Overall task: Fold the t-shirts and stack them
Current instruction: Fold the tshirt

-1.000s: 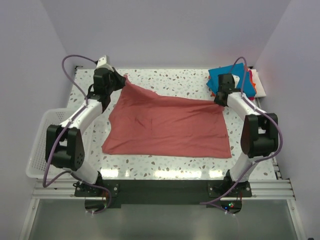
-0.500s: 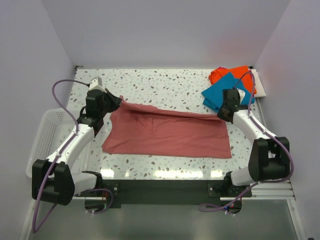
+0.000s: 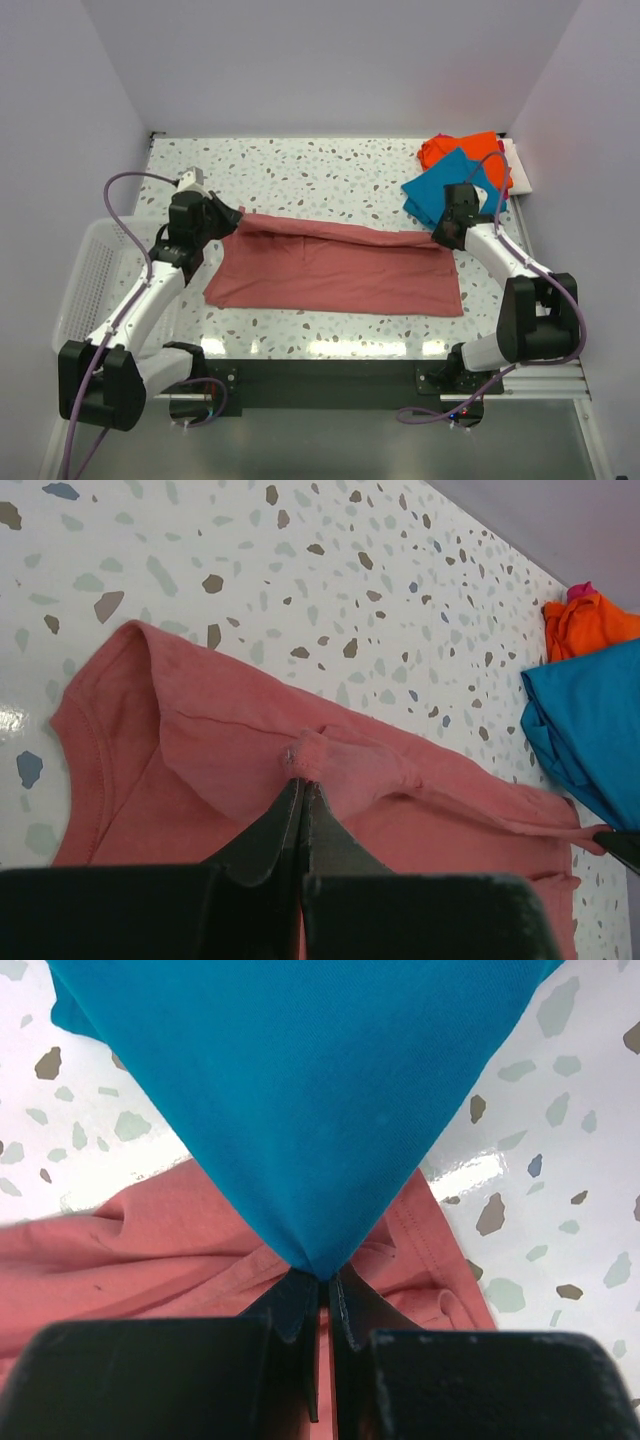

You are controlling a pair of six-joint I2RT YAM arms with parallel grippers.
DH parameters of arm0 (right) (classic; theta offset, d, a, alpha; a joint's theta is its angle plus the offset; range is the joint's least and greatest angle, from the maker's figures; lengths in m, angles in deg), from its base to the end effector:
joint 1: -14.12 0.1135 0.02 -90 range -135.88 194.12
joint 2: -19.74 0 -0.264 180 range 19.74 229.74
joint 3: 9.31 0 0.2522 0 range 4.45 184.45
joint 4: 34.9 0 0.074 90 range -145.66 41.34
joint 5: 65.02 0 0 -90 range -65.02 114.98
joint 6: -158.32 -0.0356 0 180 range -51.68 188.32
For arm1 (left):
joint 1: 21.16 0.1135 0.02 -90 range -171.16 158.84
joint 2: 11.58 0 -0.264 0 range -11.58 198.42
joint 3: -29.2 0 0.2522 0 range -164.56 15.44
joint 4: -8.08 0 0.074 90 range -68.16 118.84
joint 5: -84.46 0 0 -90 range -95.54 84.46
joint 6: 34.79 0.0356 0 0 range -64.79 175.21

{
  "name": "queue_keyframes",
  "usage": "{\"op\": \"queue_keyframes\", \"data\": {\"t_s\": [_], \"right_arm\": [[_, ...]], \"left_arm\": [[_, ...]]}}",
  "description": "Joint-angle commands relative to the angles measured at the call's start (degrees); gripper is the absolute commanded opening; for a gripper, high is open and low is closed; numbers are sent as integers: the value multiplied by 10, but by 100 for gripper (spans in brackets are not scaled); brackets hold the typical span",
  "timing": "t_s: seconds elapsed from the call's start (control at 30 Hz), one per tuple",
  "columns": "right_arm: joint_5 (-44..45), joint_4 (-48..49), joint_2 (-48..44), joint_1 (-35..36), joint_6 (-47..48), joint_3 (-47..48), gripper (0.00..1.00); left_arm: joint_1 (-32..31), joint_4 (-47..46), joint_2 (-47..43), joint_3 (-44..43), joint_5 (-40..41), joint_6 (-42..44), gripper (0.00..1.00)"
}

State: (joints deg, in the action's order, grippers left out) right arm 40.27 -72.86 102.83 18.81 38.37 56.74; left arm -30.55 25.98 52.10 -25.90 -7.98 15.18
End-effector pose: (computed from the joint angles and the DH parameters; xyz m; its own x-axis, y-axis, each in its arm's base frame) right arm 0.2913 0.0145 0.2129 -0.6715 0.4281 -0.6048 0.4699 0.8771 0.0992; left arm 0.2468 -0.0423 0.2637 -0.4659 -0.5743 -0.6732 -0.1293 0.7968 -0.5902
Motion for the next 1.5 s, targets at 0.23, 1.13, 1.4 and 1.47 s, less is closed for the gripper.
{"op": "queue_keyframes", "data": {"t_s": [0.23,1.13,1.4,1.47], "right_arm": [[-26,8,-30,-3,-19,-20,41],[-46,47,210,-122,17,311,80],[-18,57,275,-122,61,388,85],[-1,69,281,-121,75,388,85]], "left_arm": [[5,39,-58,58,-50,4,0],[-10,205,-152,138,-41,-44,9],[-10,163,-127,147,-113,-25,38],[-10,155,-125,145,-120,-18,42]]}}
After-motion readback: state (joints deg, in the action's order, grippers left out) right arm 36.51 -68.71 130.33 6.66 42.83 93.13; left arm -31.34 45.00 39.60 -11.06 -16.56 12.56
